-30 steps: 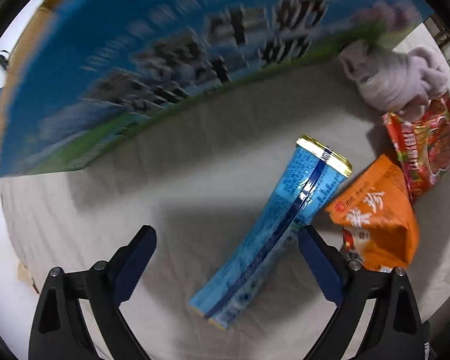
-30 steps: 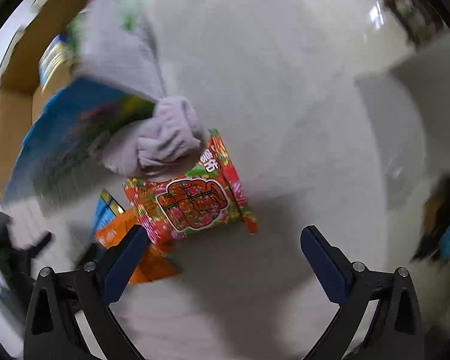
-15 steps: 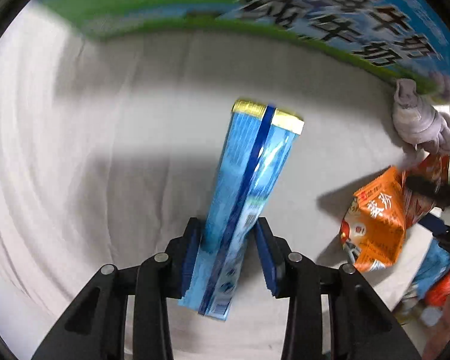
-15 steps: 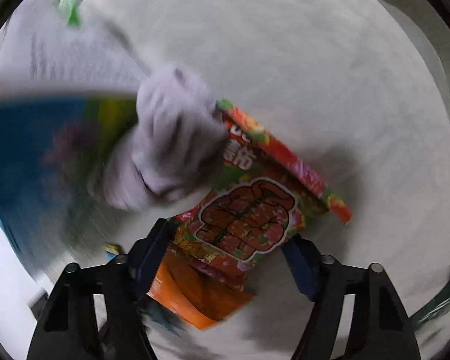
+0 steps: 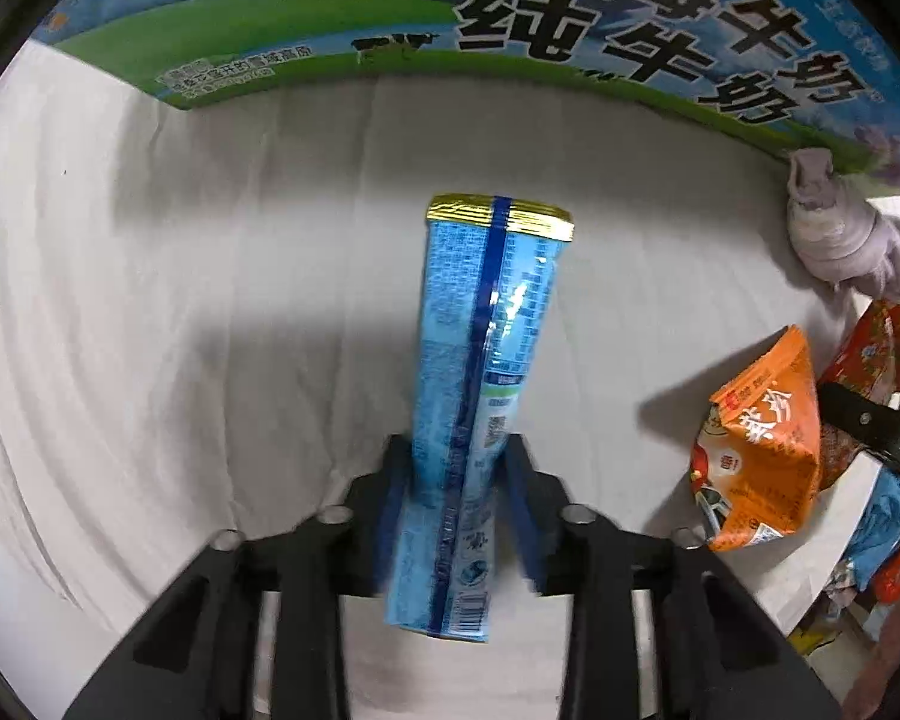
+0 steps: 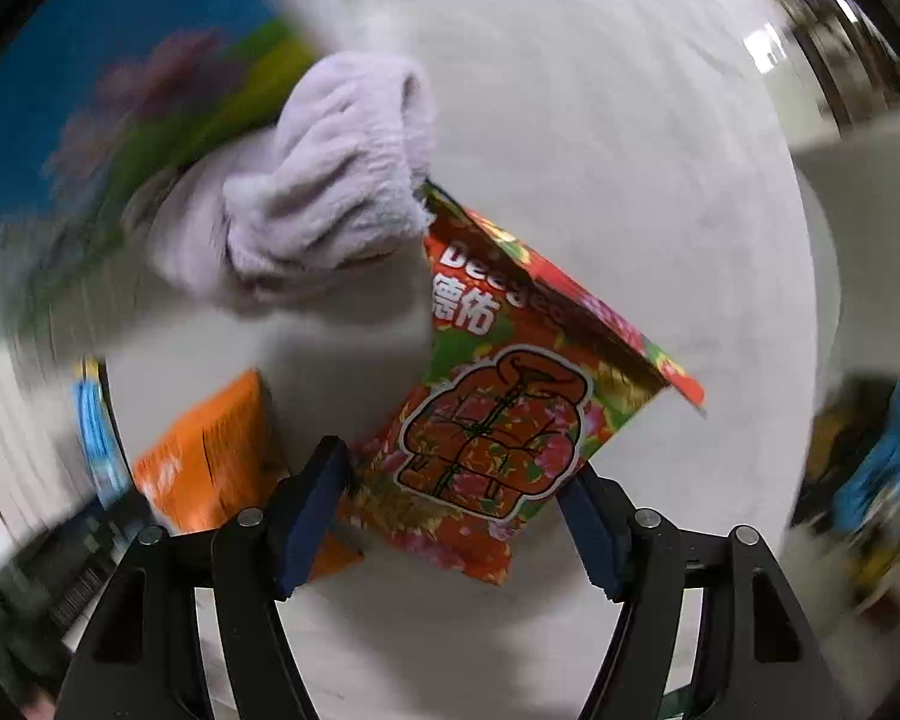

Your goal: Organize soft objects

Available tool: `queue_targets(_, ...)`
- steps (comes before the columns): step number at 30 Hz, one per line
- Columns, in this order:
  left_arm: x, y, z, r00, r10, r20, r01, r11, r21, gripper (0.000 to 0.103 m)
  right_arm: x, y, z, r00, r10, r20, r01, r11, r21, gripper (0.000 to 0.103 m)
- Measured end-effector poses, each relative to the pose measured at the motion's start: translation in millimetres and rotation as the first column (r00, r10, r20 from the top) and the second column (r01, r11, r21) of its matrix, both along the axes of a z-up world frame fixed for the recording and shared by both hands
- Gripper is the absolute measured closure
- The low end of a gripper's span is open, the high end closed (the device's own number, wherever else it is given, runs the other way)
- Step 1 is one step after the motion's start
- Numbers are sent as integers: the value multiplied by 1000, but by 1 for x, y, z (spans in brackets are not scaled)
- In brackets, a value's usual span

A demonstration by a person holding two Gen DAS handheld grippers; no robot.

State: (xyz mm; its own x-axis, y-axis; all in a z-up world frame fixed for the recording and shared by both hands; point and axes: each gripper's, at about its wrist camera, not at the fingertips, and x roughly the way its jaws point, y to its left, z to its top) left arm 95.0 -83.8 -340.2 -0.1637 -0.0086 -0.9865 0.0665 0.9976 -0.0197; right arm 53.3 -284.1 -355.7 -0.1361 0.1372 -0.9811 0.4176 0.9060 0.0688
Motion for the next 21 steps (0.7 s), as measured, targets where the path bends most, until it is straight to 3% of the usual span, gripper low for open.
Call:
queue_targets(2,-2,4,4,999,35,-5,-35,999,-15,80,-6,-4,1,1000,-16,-6,16,1000,13,41)
queue_targets(4,-8,15,5,998,68,-12,-68,997,-26,81,-9,0,2,997,61,-43,-61,998,-7,46)
queue_targets(6,-12,25,0,995,94,-17,-94,995,-27,81,-17,12,4,981,179,-81,-182,983,-31,46)
queue_targets(8,-12,27,-3,995,97,-24,-98,995,-25,77,-26,18,11,977,205,-64,-209,976,-60,46)
queue_targets(11,-17,35,2,992,126,-31,-127,991,-45,75,-29,21,27,984,181,-9,-181,981,-67,42)
queue_targets(16,-14,47,39,986,165,27,-162,983,-91,56,-47,10,46,994,95,61,-94,995,-16,38)
queue_targets(21,-9,7,66,990,132,41,-121,971,-207,48,-31,2,55,997,61,57,-60,998,-6,38)
